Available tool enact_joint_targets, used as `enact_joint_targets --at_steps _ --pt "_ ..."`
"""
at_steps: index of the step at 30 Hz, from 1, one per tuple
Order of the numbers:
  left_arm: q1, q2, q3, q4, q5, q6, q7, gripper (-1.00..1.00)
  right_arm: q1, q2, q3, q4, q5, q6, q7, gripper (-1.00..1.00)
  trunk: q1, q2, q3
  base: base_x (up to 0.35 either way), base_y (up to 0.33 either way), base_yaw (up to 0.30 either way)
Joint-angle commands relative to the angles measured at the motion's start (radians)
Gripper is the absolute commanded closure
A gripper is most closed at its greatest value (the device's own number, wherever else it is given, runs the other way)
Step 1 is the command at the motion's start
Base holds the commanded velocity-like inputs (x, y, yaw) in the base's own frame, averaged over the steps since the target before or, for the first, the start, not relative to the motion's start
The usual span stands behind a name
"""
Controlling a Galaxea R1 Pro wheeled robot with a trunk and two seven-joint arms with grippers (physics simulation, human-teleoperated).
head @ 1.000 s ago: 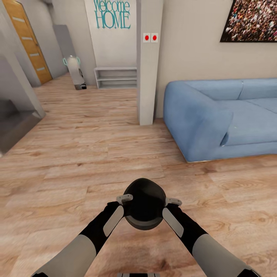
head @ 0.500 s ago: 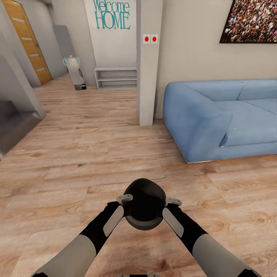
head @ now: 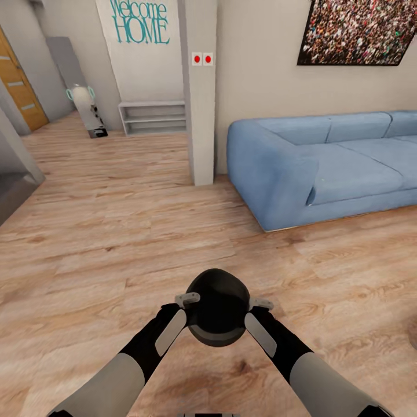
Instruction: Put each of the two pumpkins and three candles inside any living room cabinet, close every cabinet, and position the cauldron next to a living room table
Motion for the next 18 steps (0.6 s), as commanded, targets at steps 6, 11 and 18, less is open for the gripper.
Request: enact_joint_targets --at_steps 6,11,18 --pt "0.000 0.002 -0.004 -0.002 -0.002 0.004 0.011 1.00 -0.003 -0.001 0.003 -0.002 -0.015 -0.007 -0.006 1.00 -0.001 -0.001 -0.001 -0.054 0.169 -0.277" --pt "-0.001 0.002 -0.004 -0.003 -0.002 0.004 0.011 1.00 -0.003 -0.001 0.003 -0.002 -0.015 -0.007 -0.006 1.00 -0.001 -0.001 -0.001 -0.020 0.140 -0.277" --pt "-0.001 0.002 -0.004 -0.004 -0.003 0.004 0.011 1.00 -0.003 -0.001 0.003 -0.002 -0.015 -0.007 -0.006 1.00 -0.001 -0.001 -0.001 -0.121 0.112 -0.277"
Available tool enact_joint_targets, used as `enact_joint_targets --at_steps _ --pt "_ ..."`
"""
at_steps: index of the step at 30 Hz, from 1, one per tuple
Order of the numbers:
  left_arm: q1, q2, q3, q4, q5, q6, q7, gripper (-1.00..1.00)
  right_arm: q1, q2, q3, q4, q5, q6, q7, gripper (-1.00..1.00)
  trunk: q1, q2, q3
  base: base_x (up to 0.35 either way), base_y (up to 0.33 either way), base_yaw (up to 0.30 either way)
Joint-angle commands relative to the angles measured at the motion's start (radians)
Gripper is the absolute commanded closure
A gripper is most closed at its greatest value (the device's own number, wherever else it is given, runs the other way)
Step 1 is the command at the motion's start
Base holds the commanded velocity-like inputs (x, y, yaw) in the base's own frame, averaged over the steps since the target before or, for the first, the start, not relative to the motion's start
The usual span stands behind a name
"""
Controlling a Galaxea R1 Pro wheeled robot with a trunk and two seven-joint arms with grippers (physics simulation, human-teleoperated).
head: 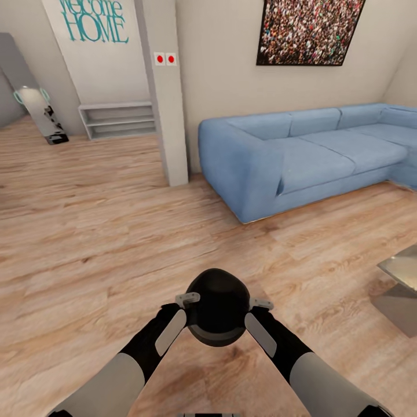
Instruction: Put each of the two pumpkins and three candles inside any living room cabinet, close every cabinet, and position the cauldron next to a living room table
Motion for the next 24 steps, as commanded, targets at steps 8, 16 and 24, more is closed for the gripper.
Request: enact_joint_targets --at_steps 8,16,24 --pt "0.000 0.002 -0.003 -0.003 -0.002 0.004 0.011 1.00 -0.002 -0.001 0.002 -0.002 -0.014 -0.005 -0.006 1.00 0.000 0.000 -0.001 -0.011 0.008 -0.277" --pt "-0.001 0.002 -0.003 -0.003 0.000 0.004 0.011 1.00 -0.002 -0.001 0.001 -0.002 -0.014 -0.005 -0.006 1.00 0.000 0.000 -0.001 -0.011 0.002 -0.277" --pt "0.000 0.002 -0.003 -0.003 -0.002 0.004 0.011 1.00 -0.002 -0.001 0.001 -0.002 -0.015 -0.005 -0.006 1.00 0.000 0.000 -0.001 -0.067 0.047 -0.277"
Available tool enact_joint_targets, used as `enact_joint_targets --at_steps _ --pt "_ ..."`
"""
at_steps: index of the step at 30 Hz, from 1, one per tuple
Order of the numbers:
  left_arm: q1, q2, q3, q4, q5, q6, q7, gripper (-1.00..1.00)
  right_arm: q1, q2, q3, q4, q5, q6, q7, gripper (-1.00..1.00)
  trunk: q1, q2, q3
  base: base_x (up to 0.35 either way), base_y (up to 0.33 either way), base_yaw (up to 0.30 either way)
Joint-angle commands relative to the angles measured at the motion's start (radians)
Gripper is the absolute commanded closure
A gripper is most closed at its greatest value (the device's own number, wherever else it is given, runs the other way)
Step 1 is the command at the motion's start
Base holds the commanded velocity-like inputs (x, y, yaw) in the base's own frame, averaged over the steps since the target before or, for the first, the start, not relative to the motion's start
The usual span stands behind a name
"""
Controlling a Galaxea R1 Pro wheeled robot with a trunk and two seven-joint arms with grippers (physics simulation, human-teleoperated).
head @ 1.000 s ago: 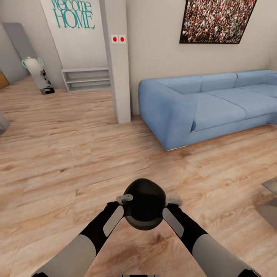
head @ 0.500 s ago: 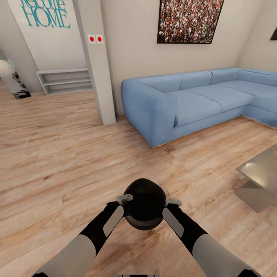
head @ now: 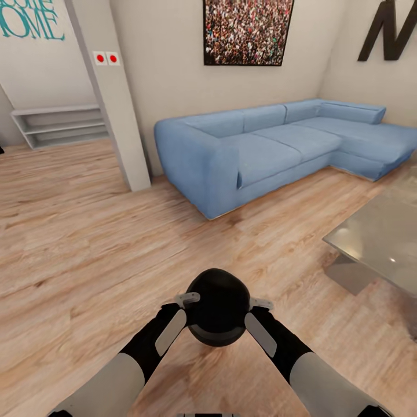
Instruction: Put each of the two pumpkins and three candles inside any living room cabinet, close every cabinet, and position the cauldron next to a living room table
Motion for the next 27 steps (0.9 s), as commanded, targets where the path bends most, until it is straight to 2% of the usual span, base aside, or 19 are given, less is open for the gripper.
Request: enact_joint_targets --at_steps 1,27 --pt "0.000 0.002 -0.003 -0.003 -0.002 0.003 0.011 1.00 -0.002 -0.001 0.002 -0.002 -0.015 -0.005 -0.006 1.00 0.000 0.000 -0.001 -0.011 0.008 -0.277" --pt "-0.001 0.002 -0.003 -0.003 -0.002 0.003 0.011 1.00 -0.003 -0.003 0.001 -0.002 -0.015 -0.004 0.008 1.00 0.000 0.000 -0.001 -0.001 0.000 -0.277"
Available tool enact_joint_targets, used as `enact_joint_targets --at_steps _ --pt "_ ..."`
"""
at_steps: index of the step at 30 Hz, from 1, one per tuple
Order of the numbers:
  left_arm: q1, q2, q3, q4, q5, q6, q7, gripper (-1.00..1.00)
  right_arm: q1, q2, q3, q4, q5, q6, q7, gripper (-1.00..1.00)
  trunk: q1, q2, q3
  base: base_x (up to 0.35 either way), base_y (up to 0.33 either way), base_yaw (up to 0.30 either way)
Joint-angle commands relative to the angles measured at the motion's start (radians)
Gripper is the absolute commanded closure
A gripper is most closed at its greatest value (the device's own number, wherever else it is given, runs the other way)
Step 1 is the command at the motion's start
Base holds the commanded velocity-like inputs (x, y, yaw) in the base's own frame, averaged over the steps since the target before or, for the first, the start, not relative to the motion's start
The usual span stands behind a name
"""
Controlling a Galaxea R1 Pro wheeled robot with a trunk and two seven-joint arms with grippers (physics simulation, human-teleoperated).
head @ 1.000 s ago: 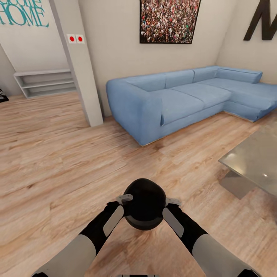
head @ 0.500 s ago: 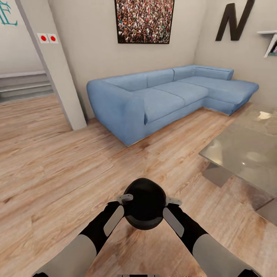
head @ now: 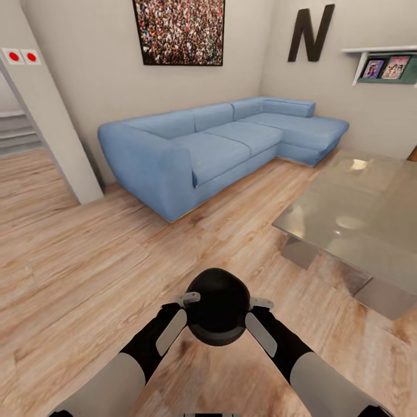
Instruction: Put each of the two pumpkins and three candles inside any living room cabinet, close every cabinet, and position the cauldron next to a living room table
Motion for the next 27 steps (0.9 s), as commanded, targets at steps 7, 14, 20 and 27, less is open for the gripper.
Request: enact_joint_targets --at_steps 7,14,20,27 --pt "0.000 0.007 -0.009 -0.003 0.012 0.002 0.011 1.00 -0.002 -0.001 0.007 -0.001 -0.032 -0.008 -0.006 1.00 0.000 0.000 -0.001 0.000 0.000 -0.277" --pt "0.000 0.007 -0.009 -0.003 0.012 0.002 0.011 1.00 -0.002 -0.001 0.007 -0.001 -0.032 -0.008 -0.006 1.00 0.000 0.000 -0.001 0.000 0.000 -0.277" --pt "0.000 0.007 -0.009 -0.003 0.012 0.002 0.011 1.00 -0.002 -0.001 0.007 -0.001 -0.034 -0.008 -0.006 1.00 0.000 0.000 -0.001 0.000 0.000 -0.277" --pt "0.000 0.008 -0.009 -0.004 0.012 0.002 0.011 1.00 -0.002 0.000 0.007 -0.001 -0.036 -0.008 -0.006 1.00 0.000 0.000 -0.001 0.000 0.000 -0.277"
